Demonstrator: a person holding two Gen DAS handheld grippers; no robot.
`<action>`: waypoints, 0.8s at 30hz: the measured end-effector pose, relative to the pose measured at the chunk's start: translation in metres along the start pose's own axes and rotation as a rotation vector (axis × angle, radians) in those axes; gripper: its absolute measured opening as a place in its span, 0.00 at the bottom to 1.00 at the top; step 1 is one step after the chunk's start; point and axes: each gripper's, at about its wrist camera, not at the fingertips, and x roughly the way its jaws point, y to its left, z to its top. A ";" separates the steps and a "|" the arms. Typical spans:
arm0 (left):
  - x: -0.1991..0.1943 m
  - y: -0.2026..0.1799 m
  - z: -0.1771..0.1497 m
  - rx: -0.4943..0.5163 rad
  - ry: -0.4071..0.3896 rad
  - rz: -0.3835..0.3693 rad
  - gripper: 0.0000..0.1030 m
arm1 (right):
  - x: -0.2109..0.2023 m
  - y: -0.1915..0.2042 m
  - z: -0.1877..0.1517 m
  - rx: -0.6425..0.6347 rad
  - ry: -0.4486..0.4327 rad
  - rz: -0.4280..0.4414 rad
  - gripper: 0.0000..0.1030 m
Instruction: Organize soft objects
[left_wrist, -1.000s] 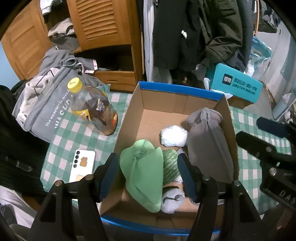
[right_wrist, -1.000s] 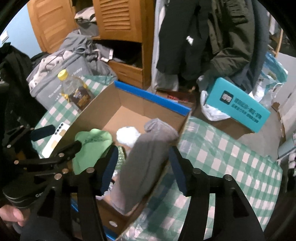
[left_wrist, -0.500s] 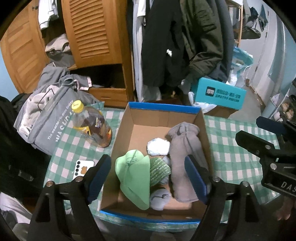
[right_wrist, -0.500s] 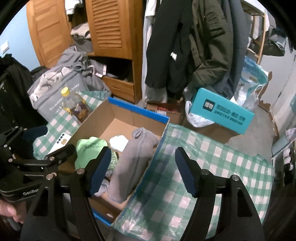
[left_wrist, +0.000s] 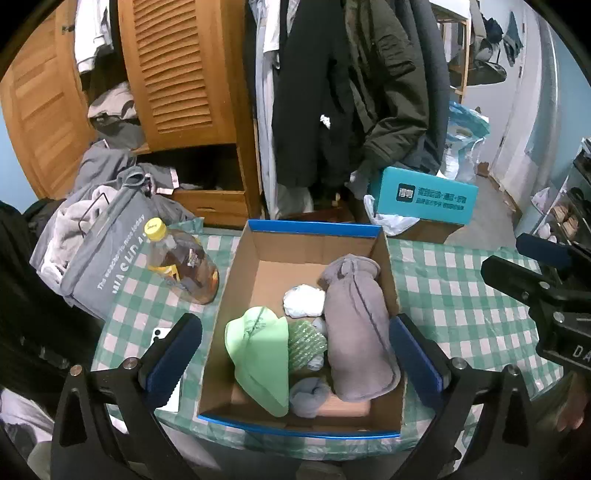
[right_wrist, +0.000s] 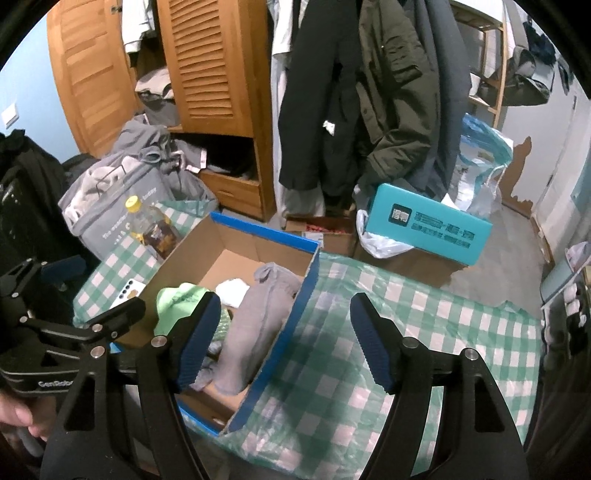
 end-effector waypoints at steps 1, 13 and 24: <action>-0.001 -0.001 0.000 0.003 0.000 -0.003 0.99 | -0.001 -0.002 -0.001 0.003 0.000 -0.001 0.70; -0.005 -0.014 -0.001 0.046 -0.009 0.003 0.99 | -0.007 -0.017 -0.009 0.039 0.001 -0.009 0.70; -0.005 -0.020 0.000 0.063 -0.009 -0.004 0.99 | -0.010 -0.022 -0.010 0.047 0.004 -0.014 0.70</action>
